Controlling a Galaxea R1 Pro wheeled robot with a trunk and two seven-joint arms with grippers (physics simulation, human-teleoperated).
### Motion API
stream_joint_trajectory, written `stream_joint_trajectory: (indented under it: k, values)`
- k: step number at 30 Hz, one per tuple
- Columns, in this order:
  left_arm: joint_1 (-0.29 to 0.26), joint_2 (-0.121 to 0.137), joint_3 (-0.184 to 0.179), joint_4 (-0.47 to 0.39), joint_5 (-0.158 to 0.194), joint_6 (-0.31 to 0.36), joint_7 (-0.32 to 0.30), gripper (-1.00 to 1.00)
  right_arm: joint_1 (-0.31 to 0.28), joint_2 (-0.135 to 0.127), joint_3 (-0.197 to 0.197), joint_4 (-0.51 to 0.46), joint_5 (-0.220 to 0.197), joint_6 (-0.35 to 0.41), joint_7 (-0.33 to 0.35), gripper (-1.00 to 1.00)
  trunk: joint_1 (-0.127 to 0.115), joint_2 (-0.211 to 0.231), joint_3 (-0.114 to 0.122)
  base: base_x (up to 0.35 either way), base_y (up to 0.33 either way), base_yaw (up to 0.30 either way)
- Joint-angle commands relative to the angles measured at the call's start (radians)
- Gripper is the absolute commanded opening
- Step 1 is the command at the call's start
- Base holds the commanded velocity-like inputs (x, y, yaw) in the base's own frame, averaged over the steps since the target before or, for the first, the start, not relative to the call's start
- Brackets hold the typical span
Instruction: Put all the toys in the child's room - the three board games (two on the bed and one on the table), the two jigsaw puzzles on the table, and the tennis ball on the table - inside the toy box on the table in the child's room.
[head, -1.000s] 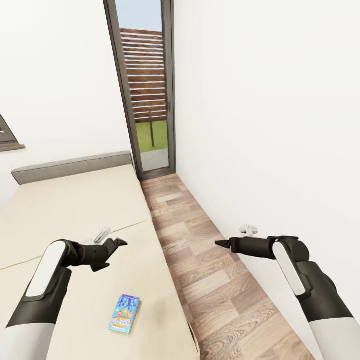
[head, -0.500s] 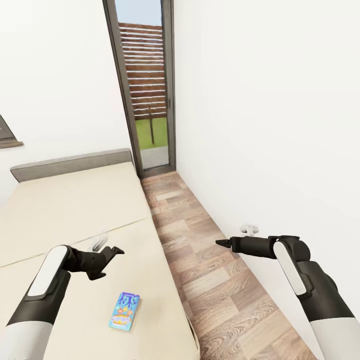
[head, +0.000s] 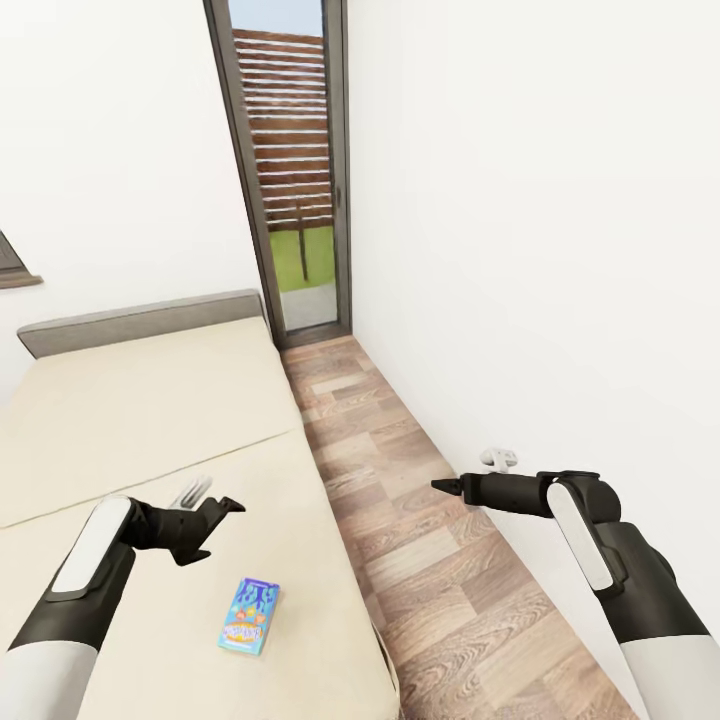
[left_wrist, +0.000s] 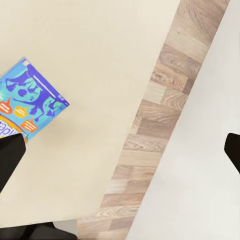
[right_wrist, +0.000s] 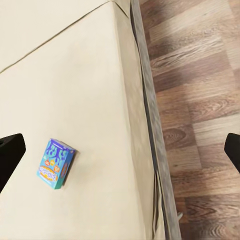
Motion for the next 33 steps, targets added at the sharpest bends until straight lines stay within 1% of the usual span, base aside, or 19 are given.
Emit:
stream_joint_trajectory:
  k: [1, 6, 8, 9, 11, 14, 16, 17, 19, 20, 21, 22, 24, 25, 27, 28, 30, 31, 33]
  values:
    - [-0.001, 0.002, 0.001, 0.006, 0.010, 0.002, 0.006, 1.00, -0.001, -0.001, 0.000, -0.001, 0.010, 0.002, 0.010, 1.00, 0.000, -0.001, -0.003, 0.000, 0.000, 0.000]
    - [-0.002, 0.012, 0.001, 0.023, 0.009, 0.002, -0.008, 1.00, -0.001, -0.001, 0.000, -0.001, 0.010, 0.002, 0.010, 1.00, 0.000, -0.001, -0.011, 0.000, 0.000, 0.000]
    - [-0.002, 0.022, 0.001, 0.033, 0.009, 0.001, -0.026, 1.00, -0.001, -0.001, 0.001, -0.002, 0.010, 0.002, 0.010, 1.00, 0.000, -0.001, -0.014, 0.000, 0.000, 0.000]
    - [-0.002, 0.022, 0.001, 0.033, 0.009, 0.001, -0.026, 1.00, -0.001, -0.001, 0.001, -0.002, 0.010, 0.002, 0.010, 1.00, 0.000, -0.001, -0.016, 0.000, 0.000, 0.000]
    - [-0.002, 0.030, 0.000, 0.041, 0.009, 0.000, -0.048, 1.00, -0.001, -0.001, 0.001, -0.002, 0.010, 0.002, 0.011, 1.00, 0.000, -0.001, -0.019, 0.000, 0.000, 0.000]
    - [-0.003, 0.034, 0.000, 0.044, 0.007, -0.001, -0.061, 1.00, 0.000, -0.001, 0.001, -0.002, 0.010, 0.002, 0.011, 1.00, 0.000, -0.001, -0.024, 0.000, 0.000, 0.000]
    - [-0.003, 0.038, -0.001, 0.048, -0.007, -0.005, -0.087, 1.00, 0.000, -0.001, 0.002, -0.003, 0.010, 0.002, 0.012, 1.00, 0.000, -0.001, -0.027, 0.000, 0.000, 0.000]
    - [-0.003, 0.038, -0.001, 0.048, -0.007, -0.005, -0.087, 1.00, 0.000, -0.001, 0.002, -0.003, 0.010, 0.002, 0.012, 1.00, 0.000, -0.001, -0.028, 0.000, 0.000, 0.000]
    - [-0.003, 0.039, -0.001, 0.050, -0.037, -0.008, -0.115, 1.00, 0.000, -0.001, 0.002, -0.004, 0.010, 0.002, 0.012, 1.00, 0.000, -0.001, -0.032, 0.000, 0.000, 0.000]
    - [-0.003, 0.039, -0.001, 0.050, -0.037, -0.008, -0.115, 1.00, 0.000, -0.001, 0.002, -0.004, 0.010, 0.002, 0.012, 1.00, 0.000, -0.001, -0.033, 0.000, 0.000, 0.000]
    - [-0.003, 0.040, -0.001, 0.051, -0.056, -0.011, -0.131, 1.00, 0.001, -0.001, 0.002, -0.004, 0.010, 0.002, 0.013, 1.00, 0.000, -0.001, -0.035, 0.000, 0.000, 0.000]
    - [-0.003, 0.040, -0.001, 0.051, -0.056, -0.011, -0.131, 1.00, 0.001, -0.001, 0.002, -0.004, 0.010, 0.002, 0.013, 1.00, 0.000, -0.001, -0.037, 0.000, 0.000, 0.000]
    - [-0.002, 0.041, -0.001, 0.053, -0.096, -0.018, -0.173, 1.00, 0.001, -0.001, 0.002, -0.005, 0.010, 0.002, 0.013, 1.00, 0.000, -0.001, -0.040, 0.000, 0.000, 0.000]
    - [-0.002, 0.041, -0.001, 0.053, -0.096, -0.018, -0.173, 1.00, 0.001, -0.001, 0.002, -0.005, 0.010, 0.002, 0.013, 1.00, 0.000, -0.001, -0.041, 0.000, 0.000, 0.000]
    - [-0.002, 0.042, -0.001, 0.055, -0.134, -0.027, -0.221, 1.00, 0.001, -0.001, 0.002, -0.006, 0.010, 0.002, 0.013, 1.00, 0.000, -0.001, -0.045, 0.000, 0.000, 0.000]
    - [-0.002, 0.042, -0.001, 0.055, -0.134, -0.027, -0.221, 1.00, 0.001, -0.001, 0.002, -0.006, 0.010, 0.002, 0.013, 1.00, 0.000, -0.001, -0.046, 0.000, 0.000, 0.000]
    - [-0.002, 0.044, -0.001, 0.060, -0.169, -0.035, -0.270, 1.00, 0.001, -0.001, 0.002, -0.007, 0.009, 0.002, 0.013, 1.00, 0.000, -0.001, -0.049, 0.000, 0.000, 0.000]
    - [-0.002, 0.044, -0.001, 0.060, -0.169, -0.035, -0.270, 1.00, 0.001, -0.001, 0.002, -0.007, 0.009, 0.002, 0.013, 1.00, 0.000, -0.001, -0.051, 0.000, 0.000, 0.000]
    - [-0.002, 0.044, 0.000, 0.073, -0.204, -0.041, -0.310, 1.00, 0.001, -0.001, 0.002, -0.008, 0.009, 0.002, 0.013, 1.00, 0.000, -0.001, -0.054, 0.000, 0.000, 0.000]
